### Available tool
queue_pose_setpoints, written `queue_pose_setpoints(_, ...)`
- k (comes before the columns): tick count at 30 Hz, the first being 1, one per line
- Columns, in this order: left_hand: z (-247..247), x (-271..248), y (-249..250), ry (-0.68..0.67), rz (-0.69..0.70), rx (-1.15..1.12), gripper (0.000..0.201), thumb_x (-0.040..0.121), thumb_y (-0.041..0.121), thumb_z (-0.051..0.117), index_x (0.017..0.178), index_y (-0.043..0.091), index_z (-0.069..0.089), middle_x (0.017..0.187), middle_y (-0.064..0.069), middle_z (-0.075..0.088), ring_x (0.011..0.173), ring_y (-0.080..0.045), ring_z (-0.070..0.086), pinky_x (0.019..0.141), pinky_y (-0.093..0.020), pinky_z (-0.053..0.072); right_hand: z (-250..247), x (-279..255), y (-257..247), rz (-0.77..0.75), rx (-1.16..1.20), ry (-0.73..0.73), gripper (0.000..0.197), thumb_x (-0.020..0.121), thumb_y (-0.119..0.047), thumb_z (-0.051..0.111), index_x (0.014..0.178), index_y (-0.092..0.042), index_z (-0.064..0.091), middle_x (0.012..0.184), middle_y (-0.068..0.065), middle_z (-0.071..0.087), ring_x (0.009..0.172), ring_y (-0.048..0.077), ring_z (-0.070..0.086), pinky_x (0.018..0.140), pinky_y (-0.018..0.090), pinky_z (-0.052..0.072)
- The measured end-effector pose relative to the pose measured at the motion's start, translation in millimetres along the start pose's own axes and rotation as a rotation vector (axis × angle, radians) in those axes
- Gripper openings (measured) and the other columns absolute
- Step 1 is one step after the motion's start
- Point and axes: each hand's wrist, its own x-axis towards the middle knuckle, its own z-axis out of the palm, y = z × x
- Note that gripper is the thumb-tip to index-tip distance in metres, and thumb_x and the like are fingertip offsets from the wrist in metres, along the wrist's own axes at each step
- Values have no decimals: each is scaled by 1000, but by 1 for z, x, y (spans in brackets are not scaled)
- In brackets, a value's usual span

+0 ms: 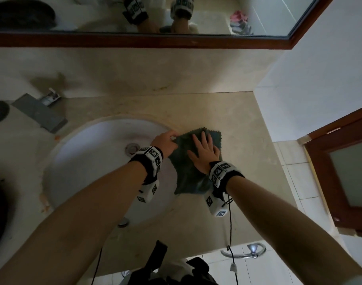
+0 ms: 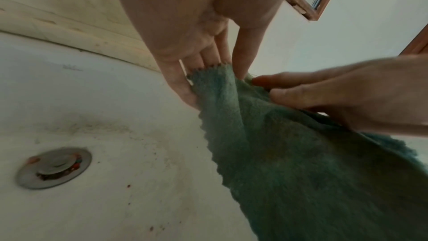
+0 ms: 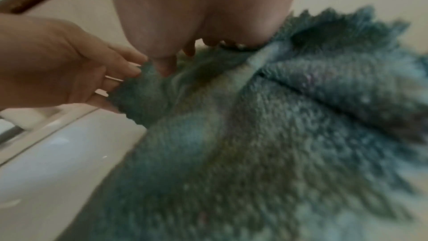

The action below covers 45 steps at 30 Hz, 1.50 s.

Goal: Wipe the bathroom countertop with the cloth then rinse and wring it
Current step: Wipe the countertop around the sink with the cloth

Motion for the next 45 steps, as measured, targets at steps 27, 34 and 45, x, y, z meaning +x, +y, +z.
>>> queue_pose_setpoints(27,3,-57,-66,1,62,199,51,88,39,55,136,25,43,139,-12,45,122,-31,48,98,-44,45,74,-85,-8,107,-203,89,68,97,-59,8,153,-27,-10,161,0,-18,147,25,-21,119,53,-5)
queue_pose_setpoints(34,-2,-27,-70,31,-2,202,49,91,36,54,137,23,43,140,-13,46,117,-32,53,93,-37,47,35,-27,7,-15,-265,76,64,101,-50,11,154,-18,-6,162,2,-14,148,20,-14,121,40,-3)
queue_pose_setpoints(45,-4,-18,-77,67,-68,168,45,95,34,53,137,22,45,135,-16,47,119,-31,51,95,-34,42,9,31,14,-91,-306,124,65,100,-51,10,154,-18,-3,163,1,-9,149,20,-9,120,40,-1)
